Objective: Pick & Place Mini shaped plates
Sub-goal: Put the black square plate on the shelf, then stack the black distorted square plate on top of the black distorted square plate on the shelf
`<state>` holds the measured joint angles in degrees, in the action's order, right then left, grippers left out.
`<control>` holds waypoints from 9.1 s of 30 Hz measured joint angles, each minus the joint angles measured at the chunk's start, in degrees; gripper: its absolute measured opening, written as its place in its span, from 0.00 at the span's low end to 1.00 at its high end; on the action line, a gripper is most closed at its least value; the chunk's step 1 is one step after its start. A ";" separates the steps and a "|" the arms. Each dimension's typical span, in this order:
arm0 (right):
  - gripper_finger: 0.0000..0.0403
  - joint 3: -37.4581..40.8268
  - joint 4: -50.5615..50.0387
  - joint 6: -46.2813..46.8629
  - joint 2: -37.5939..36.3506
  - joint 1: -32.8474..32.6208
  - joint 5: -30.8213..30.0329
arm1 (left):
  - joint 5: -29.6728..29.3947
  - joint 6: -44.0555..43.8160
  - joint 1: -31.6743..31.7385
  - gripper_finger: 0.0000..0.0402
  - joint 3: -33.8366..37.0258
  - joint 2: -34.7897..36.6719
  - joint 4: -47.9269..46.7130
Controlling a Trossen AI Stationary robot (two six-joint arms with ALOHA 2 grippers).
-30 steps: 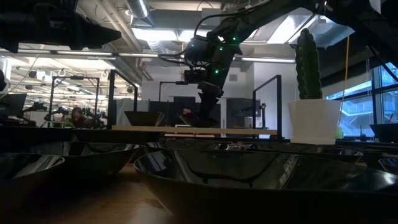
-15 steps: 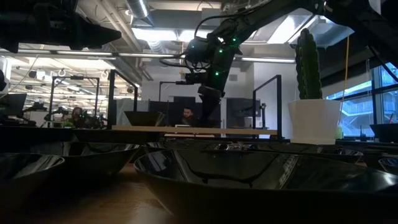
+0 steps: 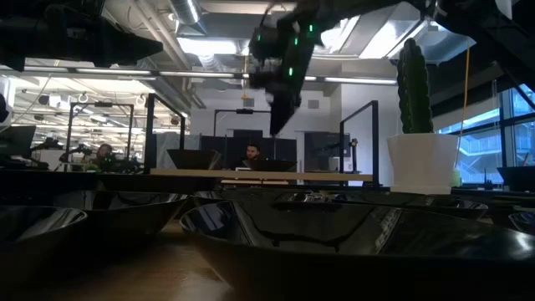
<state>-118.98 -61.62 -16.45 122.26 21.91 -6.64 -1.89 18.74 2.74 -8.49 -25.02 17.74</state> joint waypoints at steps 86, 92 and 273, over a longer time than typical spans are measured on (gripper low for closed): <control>0.02 80.09 33.03 8.24 -57.32 -19.84 2.70 | -0.22 -0.50 0.02 0.02 0.00 0.00 -0.81; 0.04 77.26 32.44 8.03 -49.65 -23.46 4.31 | -0.22 -0.55 0.02 0.01 0.00 0.02 -0.81; 0.01 82.55 57.90 8.97 -94.85 -22.11 20.75 | -0.07 -0.66 0.02 0.01 0.02 0.00 -2.01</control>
<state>-36.44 -3.71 -7.47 27.41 -0.21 14.12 -1.96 18.09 2.76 -8.47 -25.02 15.73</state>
